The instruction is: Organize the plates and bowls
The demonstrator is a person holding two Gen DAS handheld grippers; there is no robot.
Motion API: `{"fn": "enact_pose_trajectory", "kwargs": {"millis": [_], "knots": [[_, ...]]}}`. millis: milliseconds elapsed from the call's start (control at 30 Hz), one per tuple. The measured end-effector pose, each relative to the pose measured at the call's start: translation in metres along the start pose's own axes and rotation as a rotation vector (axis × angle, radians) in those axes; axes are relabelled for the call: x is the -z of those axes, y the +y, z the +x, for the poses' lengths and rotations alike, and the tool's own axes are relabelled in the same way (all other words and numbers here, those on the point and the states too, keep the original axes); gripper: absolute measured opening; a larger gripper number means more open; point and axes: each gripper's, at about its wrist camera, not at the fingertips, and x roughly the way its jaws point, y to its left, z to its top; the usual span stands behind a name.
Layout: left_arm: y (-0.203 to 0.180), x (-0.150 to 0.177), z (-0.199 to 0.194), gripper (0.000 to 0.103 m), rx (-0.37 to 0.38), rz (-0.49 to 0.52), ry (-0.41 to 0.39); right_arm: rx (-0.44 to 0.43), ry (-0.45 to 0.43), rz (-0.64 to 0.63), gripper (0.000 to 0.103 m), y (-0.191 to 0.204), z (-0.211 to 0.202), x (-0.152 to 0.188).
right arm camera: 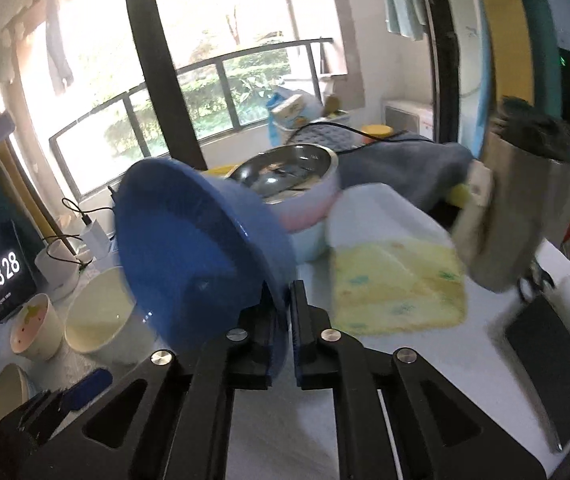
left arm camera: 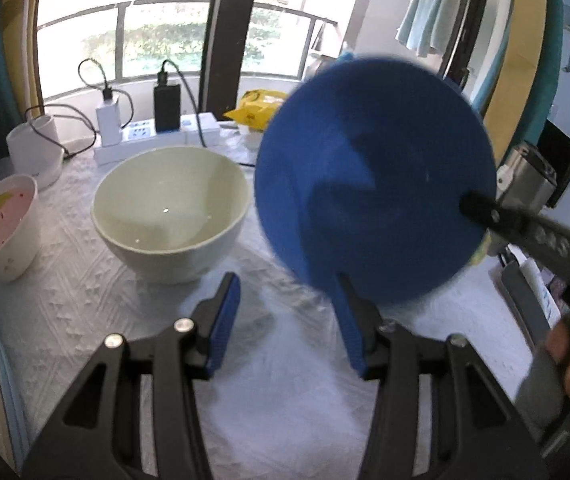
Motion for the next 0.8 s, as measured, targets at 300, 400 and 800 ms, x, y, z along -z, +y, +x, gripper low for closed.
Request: {"fn": "enact_pose_trajectory", "kwargs": {"millis": [300,400,800], "knots": [[-0.026,-0.002,0.008,0.049,-0.019,0.054,-0.035,-0.017,0.069,0.037,0.006,-0.032,-0.004,0.017],[-0.026,-0.001,0.017,0.048,-0.029,0.050,-0.015,-0.040,0.093,0.066,0.009,-0.039,0.002,0.020],[-0.038,0.007,0.038,0.020,-0.022,0.080,0.039,-0.077,0.078,0.085,0.023,-0.047,0.010,0.037]]}}
